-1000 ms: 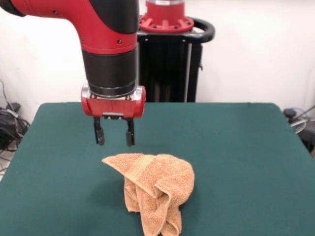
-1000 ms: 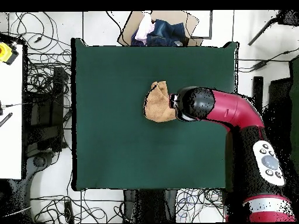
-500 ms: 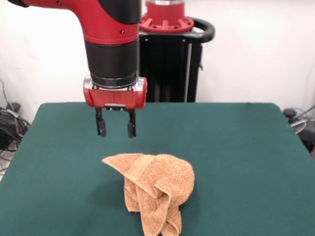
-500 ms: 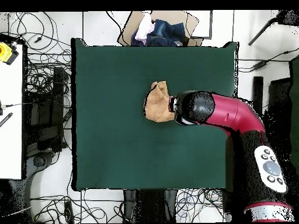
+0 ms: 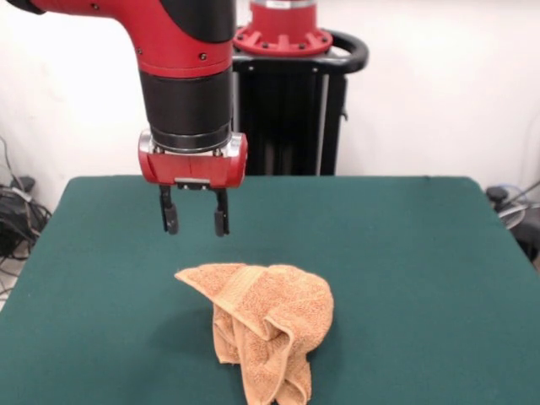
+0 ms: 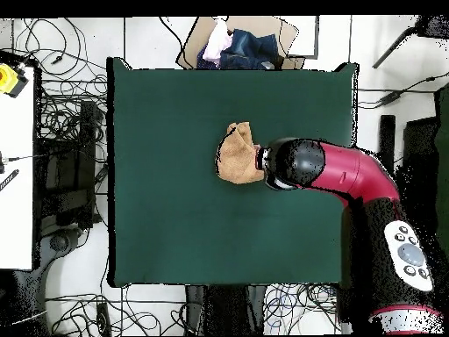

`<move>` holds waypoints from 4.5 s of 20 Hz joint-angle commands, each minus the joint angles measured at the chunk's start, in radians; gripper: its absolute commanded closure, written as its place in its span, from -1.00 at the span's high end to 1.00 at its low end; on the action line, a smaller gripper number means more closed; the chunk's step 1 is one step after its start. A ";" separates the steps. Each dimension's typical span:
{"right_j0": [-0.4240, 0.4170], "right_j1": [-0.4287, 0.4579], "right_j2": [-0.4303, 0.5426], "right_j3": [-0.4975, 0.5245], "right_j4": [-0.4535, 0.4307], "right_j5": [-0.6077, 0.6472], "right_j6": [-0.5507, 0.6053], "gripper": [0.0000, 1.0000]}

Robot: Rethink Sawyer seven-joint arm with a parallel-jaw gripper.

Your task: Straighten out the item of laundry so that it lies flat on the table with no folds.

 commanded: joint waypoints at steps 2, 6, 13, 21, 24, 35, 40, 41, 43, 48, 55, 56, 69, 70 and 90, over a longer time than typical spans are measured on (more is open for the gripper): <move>-0.003 -0.001 0.025 0.106 -0.019 -0.066 0.051 1.00; -0.004 0.005 0.027 0.102 -0.020 -0.070 0.049 1.00; -0.014 0.078 0.036 0.106 -0.032 -0.184 0.073 1.00; -0.015 0.110 0.026 0.103 -0.028 -0.217 0.069 1.00; -0.009 0.109 0.024 0.084 -0.032 -0.204 0.053 1.00; -0.007 0.106 0.032 0.055 -0.038 -0.178 0.019 1.00; -0.004 0.110 0.036 0.028 -0.040 -0.153 0.000 1.00; -0.005 0.113 0.040 0.022 -0.044 -0.154 -0.009 1.00; -0.009 0.118 0.048 0.012 -0.051 -0.159 -0.026 1.00; -0.010 0.135 0.059 -0.020 -0.054 -0.145 -0.048 1.00; -0.017 0.178 0.061 -0.023 -0.038 -0.148 -0.029 1.00; -0.018 0.180 0.061 -0.021 -0.039 -0.154 -0.029 1.00; -0.026 0.211 0.060 -0.017 -0.026 -0.127 -0.027 1.00; -0.023 0.208 0.056 -0.018 -0.025 -0.118 -0.025 1.00; 0.014 0.163 0.014 -0.037 -0.034 0.010 -0.010 1.00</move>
